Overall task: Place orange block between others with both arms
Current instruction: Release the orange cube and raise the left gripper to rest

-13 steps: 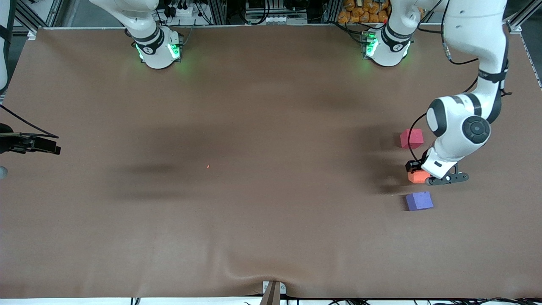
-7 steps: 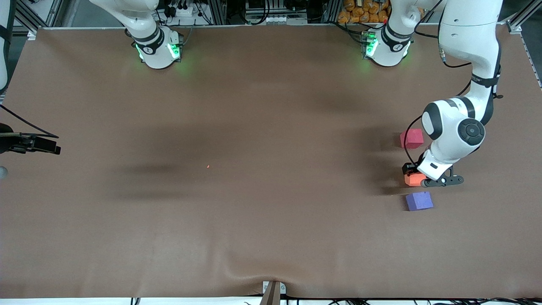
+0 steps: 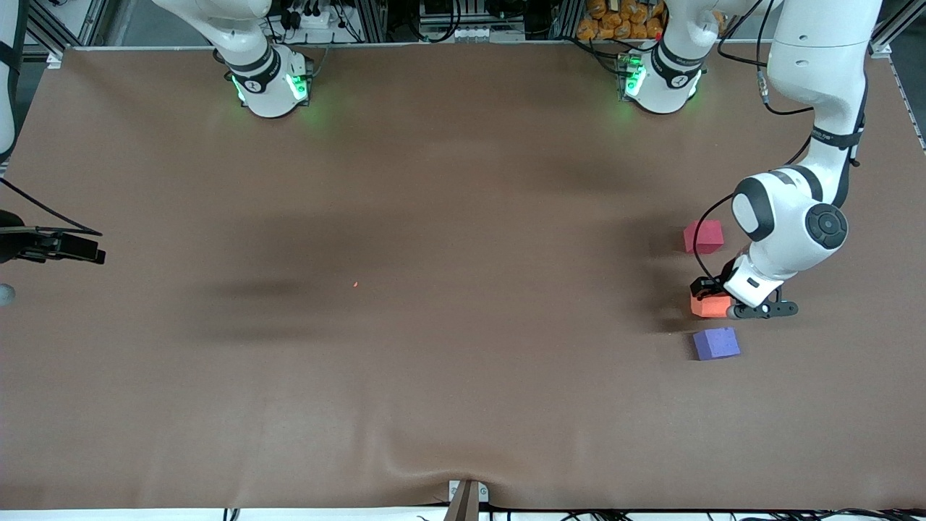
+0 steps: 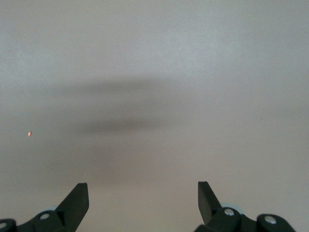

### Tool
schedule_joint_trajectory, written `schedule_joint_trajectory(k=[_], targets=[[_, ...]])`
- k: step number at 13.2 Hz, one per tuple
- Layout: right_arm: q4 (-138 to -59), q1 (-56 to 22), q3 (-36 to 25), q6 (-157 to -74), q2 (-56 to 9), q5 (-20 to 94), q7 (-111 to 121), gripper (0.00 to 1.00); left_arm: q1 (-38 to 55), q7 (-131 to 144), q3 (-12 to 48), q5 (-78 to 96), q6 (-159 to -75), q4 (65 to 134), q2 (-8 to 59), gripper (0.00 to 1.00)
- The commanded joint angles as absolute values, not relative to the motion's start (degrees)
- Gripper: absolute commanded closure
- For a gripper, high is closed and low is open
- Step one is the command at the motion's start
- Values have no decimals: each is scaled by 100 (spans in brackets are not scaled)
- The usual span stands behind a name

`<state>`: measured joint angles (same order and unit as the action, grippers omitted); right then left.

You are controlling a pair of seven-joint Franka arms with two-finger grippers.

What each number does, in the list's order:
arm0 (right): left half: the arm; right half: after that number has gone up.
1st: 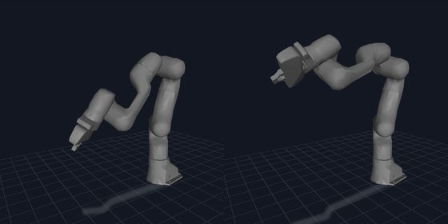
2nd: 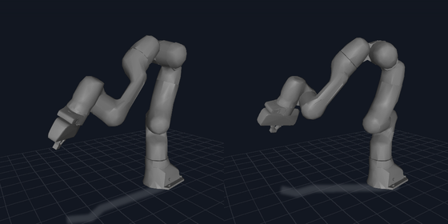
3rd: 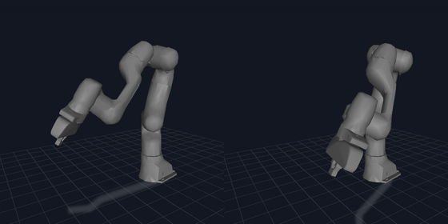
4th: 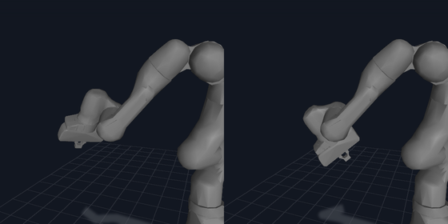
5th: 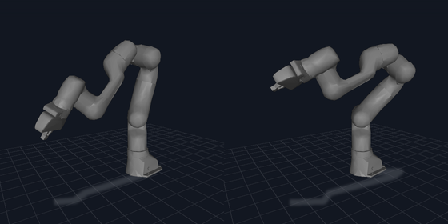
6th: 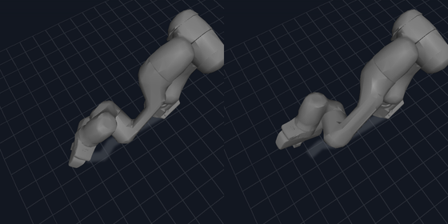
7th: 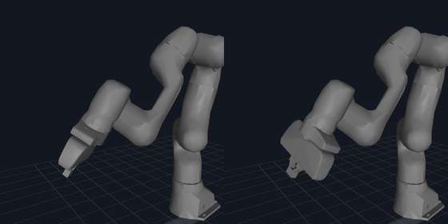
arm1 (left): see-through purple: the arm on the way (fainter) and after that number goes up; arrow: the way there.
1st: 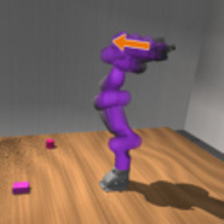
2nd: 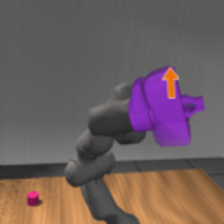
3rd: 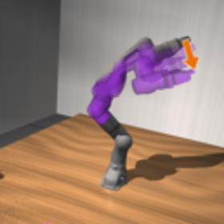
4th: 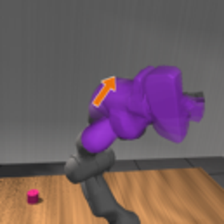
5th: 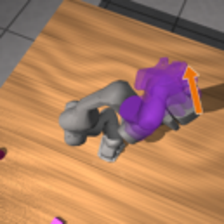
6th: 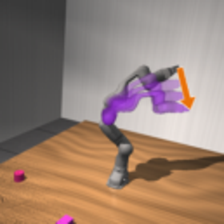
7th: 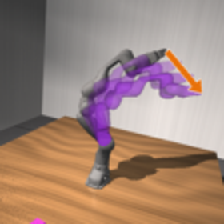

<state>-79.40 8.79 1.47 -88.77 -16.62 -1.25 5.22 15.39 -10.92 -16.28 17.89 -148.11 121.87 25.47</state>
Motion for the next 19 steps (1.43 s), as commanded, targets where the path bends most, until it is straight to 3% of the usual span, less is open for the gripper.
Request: schedule_joint_trajectory(k=[1,5,6,7,8,13,19], targets=[[-7919,914,211,-8815,-1600,-141,519,0,1503,-1046,-1512,1934,-14792,12269,2839,69],[-7919,923,211,-8815,-1600,-149,519,0,1503,-1116,-1521,1925,-14327,12287,2918,63],[-7919,923,202,-8815,-1600,-149,527,0,1512,-1116,-1521,1925,-14248,12287,2909,52],[-7919,923,211,-8815,-1600,-158,545,0,1512,-1116,-1521,1925,-14221,12270,2909,29],[-7919,923,202,-8815,-1600,-158,554,0,1512,-1134,-1521,1925,-14221,12270,2900,0],[-7919,932,211,-8815,-1600,-141,571,0,1494,-1108,-1555,1864,-13731,12138,2375,0],[-7928,932,202,-8807,-1600,-141,571,0,1029,-1028,-1591,1584,-11316,10849,1452,0]])
